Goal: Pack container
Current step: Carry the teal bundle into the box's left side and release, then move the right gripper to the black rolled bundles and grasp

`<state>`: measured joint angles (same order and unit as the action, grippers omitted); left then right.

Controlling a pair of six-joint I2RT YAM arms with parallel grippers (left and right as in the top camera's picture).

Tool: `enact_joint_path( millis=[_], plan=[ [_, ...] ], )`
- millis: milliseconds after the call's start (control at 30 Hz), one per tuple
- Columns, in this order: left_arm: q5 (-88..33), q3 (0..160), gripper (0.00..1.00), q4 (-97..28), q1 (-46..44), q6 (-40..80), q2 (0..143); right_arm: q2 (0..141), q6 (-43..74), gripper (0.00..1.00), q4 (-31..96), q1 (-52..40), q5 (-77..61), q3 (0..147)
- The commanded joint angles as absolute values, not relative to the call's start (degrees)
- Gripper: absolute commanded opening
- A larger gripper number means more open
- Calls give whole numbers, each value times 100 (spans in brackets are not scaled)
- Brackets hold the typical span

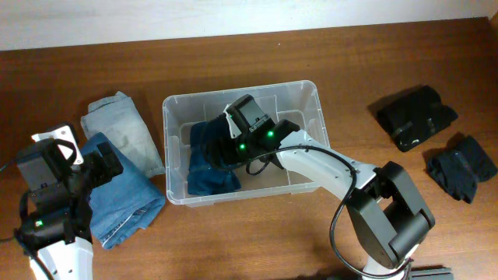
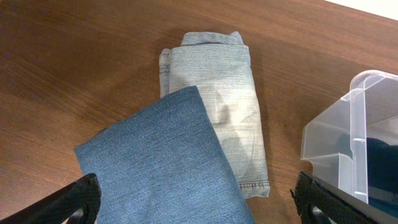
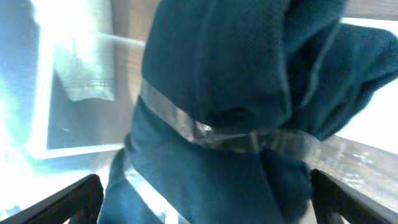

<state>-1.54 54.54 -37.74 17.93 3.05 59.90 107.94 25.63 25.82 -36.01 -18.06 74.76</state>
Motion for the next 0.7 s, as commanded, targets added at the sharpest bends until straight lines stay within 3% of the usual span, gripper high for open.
enact_joint_path(
  millis=[0,267,500,667],
  plan=[
    [-178,5553,99,-3774,1800,301,5999,10302,2053,98,2893,-3465,-1363,7811],
    [-176,5553,99,-3728,1800,301,5999,8689,1653,99,4278,-2552,176,8643],
    [-176,5553,99,-3706,1800,301,5999,8071,1621,98,5148,95,141,8630],
    [-178,5553,99,-3688,1800,301,5999,8742,729,98,5166,2167,-1170,8503]
  ],
)
